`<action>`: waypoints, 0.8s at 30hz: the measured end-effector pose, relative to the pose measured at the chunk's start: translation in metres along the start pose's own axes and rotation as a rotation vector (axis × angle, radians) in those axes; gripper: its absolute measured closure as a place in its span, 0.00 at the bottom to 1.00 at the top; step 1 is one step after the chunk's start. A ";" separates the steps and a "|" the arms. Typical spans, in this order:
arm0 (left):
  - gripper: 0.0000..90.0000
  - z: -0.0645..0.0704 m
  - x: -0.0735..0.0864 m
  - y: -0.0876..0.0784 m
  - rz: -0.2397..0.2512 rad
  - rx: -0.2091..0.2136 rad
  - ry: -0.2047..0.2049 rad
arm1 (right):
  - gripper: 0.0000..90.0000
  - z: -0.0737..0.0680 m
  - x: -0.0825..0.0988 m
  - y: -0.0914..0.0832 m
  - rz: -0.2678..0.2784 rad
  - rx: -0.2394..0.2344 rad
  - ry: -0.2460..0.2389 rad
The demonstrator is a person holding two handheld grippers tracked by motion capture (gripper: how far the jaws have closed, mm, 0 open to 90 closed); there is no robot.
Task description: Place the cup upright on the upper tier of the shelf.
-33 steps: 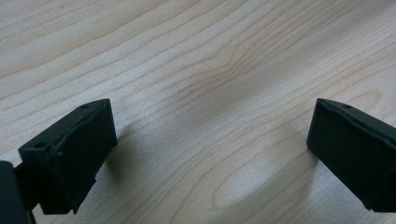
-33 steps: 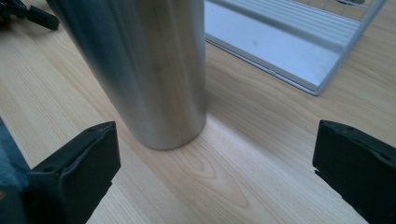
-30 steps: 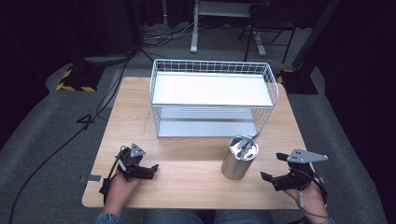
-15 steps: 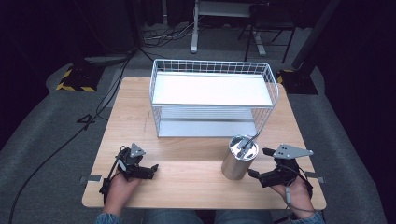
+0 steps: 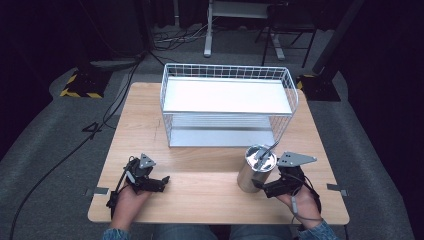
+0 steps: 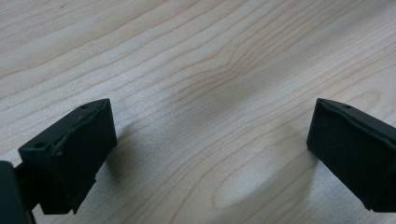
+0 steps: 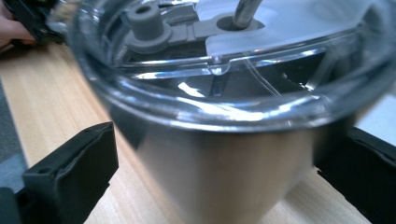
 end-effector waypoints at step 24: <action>0.02 0.000 0.000 0.000 0.001 -0.002 0.000 | 0.03 0.002 -0.001 0.019 0.003 0.024 -0.001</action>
Point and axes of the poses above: each handheld gripper's, and its own axes: y roughly forward along the jaws, x roughly out of its underside, z roughly to its right, the point moved 3 cm from there along y, roughly forward along the jaws, and after that the axes turned 11 degrees about y, right-handed, at the moved point
